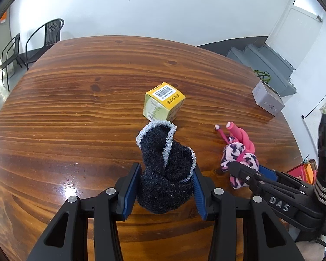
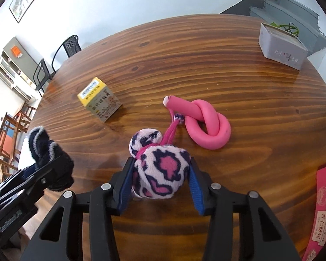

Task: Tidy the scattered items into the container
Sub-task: 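Grasp the black fuzzy sock with the left tool while the right tool grasps the pink-leopard sock, then carry the black sock and leopard sock over the pink box with both tools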

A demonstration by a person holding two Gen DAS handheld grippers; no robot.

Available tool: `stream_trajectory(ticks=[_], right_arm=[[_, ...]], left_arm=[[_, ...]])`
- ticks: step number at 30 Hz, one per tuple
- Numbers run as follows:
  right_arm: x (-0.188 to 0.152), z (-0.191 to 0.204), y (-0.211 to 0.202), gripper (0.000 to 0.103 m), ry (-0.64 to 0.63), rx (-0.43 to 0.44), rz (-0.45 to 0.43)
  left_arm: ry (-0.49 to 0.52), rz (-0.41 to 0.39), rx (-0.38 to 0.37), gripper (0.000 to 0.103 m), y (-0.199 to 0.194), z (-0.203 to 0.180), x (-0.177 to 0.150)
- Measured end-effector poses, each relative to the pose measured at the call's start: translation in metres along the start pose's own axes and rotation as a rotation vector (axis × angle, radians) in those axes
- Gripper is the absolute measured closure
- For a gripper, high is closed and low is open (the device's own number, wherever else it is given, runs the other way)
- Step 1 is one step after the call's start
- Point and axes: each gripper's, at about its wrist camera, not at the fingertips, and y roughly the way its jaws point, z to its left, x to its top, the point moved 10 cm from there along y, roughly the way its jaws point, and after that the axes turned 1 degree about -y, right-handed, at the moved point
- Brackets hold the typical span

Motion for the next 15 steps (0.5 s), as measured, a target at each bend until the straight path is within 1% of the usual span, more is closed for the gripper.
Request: stream_trajectory(ticks=[7,15], right_arm=[[-0.001,-0.011,-0.049,0.052,0.022,0.024,-0.063],[-0.013,-0.036,-0.104,0.052,0.038,0.026,-0.125]], left_arm=[[0.04,-0.027,-0.011,0.056,-0.021,-0.033,-0.005],[0.086,-0.046,-0.027,0.056,-0.044,-0.077,-0.019]])
